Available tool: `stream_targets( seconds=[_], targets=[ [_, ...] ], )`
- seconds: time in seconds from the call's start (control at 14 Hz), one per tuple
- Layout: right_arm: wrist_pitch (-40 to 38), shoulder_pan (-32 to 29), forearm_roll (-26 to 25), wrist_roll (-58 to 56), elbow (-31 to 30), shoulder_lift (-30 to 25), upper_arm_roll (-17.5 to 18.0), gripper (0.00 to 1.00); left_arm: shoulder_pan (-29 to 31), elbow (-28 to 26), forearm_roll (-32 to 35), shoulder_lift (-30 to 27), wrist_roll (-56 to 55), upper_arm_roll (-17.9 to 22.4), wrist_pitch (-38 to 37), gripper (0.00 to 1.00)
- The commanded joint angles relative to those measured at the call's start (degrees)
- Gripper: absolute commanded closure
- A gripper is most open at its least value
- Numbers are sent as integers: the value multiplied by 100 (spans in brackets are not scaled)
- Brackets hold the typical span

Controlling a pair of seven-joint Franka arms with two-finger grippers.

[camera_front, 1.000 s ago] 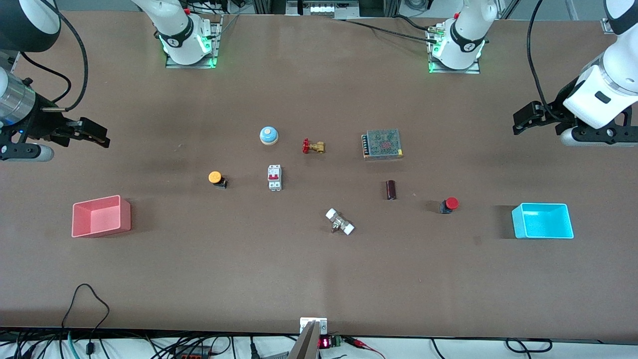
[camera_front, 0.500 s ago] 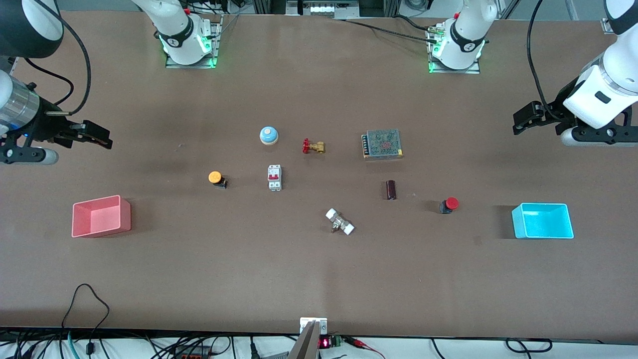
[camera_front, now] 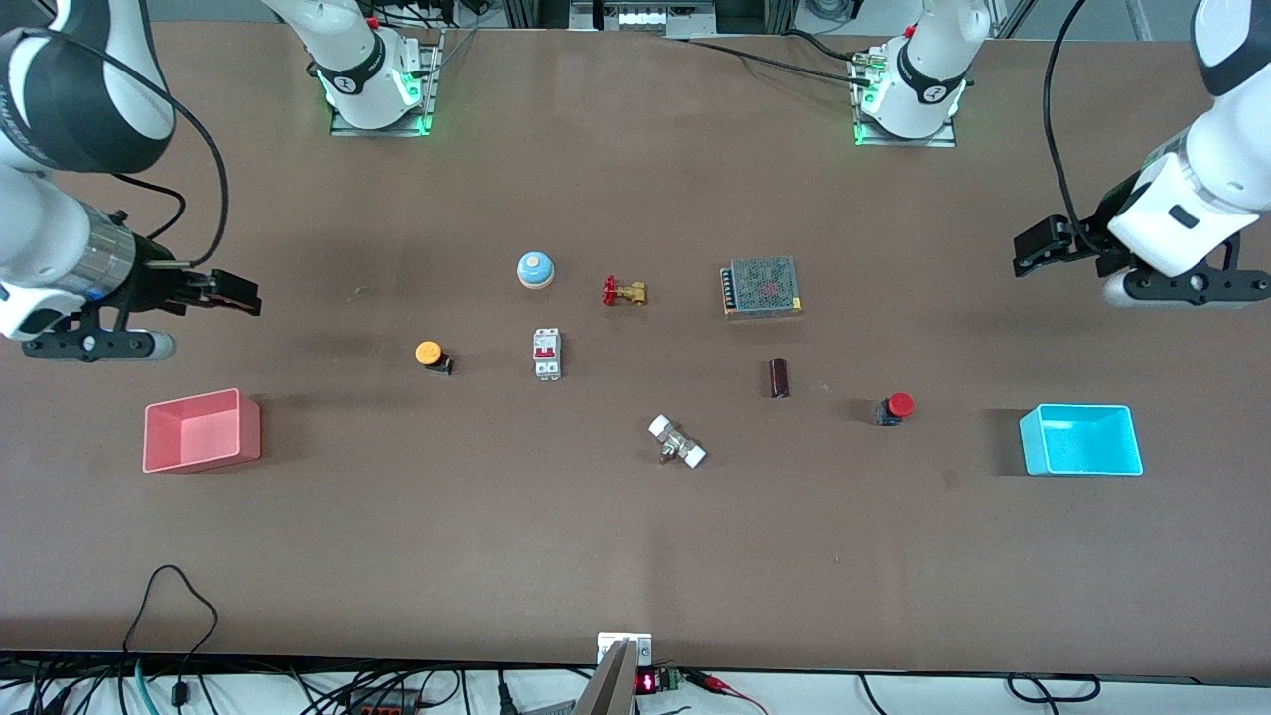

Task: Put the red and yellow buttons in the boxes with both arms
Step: 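Move the right gripper to the yellow button while the left gripper reaches the red button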

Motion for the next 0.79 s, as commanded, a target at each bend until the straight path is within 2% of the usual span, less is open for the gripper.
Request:
stream_targets(
  seconds=[0.0,0.14,0.29,0.57,0.71],
  targets=[
    [476,133,89,100,-30,260,-22,0,-137,513,-42,701,-22,-44,-40,0],
    [1169,195,89,344,-398,322,-5,0,-296,513,-6,1132,-5,-44,65,0],
    [1706,221,80,810,-698,392,257,0,-340,479,55,1458,-13,-44,808,0],
    [2244,239,28,1839,-804,717,724,0,-375,330,73,2161,4,-36,1689,0],
    [2569,335,1,1902,-953,814,769,0,-375,67,73,2346,-13,-27,2225,0]
  ],
)
